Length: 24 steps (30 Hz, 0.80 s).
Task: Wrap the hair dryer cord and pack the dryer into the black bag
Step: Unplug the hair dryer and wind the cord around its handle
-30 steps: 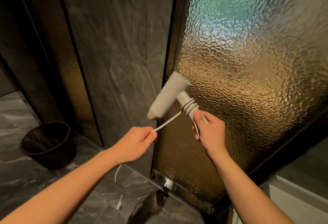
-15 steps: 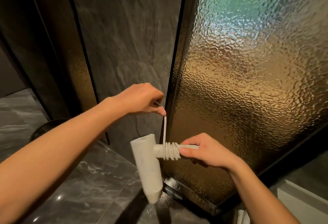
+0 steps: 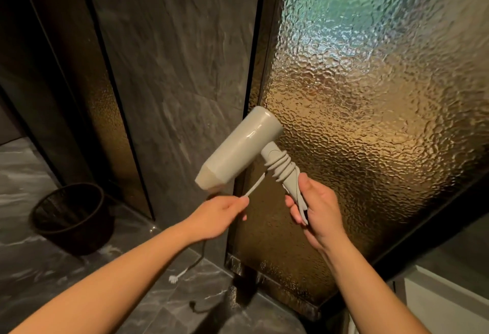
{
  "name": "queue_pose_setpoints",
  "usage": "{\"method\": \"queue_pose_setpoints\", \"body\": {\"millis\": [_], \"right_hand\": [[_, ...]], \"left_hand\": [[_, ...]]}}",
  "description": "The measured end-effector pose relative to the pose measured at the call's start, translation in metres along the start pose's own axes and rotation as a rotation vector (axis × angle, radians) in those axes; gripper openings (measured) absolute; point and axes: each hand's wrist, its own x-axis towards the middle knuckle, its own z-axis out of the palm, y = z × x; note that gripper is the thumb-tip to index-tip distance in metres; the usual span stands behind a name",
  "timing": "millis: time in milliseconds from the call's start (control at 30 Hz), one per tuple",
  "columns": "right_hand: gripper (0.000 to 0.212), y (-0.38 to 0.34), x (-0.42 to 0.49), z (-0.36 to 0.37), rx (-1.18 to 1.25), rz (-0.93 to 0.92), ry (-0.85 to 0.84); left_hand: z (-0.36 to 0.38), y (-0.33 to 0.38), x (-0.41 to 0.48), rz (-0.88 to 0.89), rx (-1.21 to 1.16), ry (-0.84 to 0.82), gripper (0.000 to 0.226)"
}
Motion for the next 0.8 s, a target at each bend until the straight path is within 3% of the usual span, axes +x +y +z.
{"method": "queue_pose_setpoints", "body": {"millis": [100, 200, 300, 467, 567, 733, 800], "right_hand": [[0.024, 0.010, 0.007, -0.003, -0.319, -0.083, 0.246], [0.025, 0.017, 0.009, -0.011, -0.825, -0.095, 0.336], [0.030, 0.024, 0.006, -0.017, -1.086, 0.029, 0.229], [0.041, 0.026, 0.002, -0.013, -1.356, 0.157, -0.110], [0.051, 0.021, -0.002, -0.013, -1.334, 0.132, -0.333], [0.041, -0.007, -0.007, -0.020, -0.956, 0.200, -0.652], [0.039, -0.017, -0.010, -0.023, -0.807, 0.213, -0.748]], "left_hand": [[-0.005, 0.010, 0.000, 0.183, 0.207, 0.071, 0.047], [-0.030, 0.015, 0.003, 0.252, 0.472, 0.084, 0.033], [-0.056, 0.028, 0.009, 0.330, 0.651, 0.099, 0.023], [-0.085, 0.061, 0.023, 0.533, 0.886, 0.202, 0.039], [-0.087, 0.075, 0.031, 0.612, 0.987, 0.255, 0.050], [-0.095, 0.075, 0.040, 0.533, 1.014, 0.211, 0.072], [-0.095, 0.068, 0.042, 0.443, 0.898, 0.189, 0.080]]}}
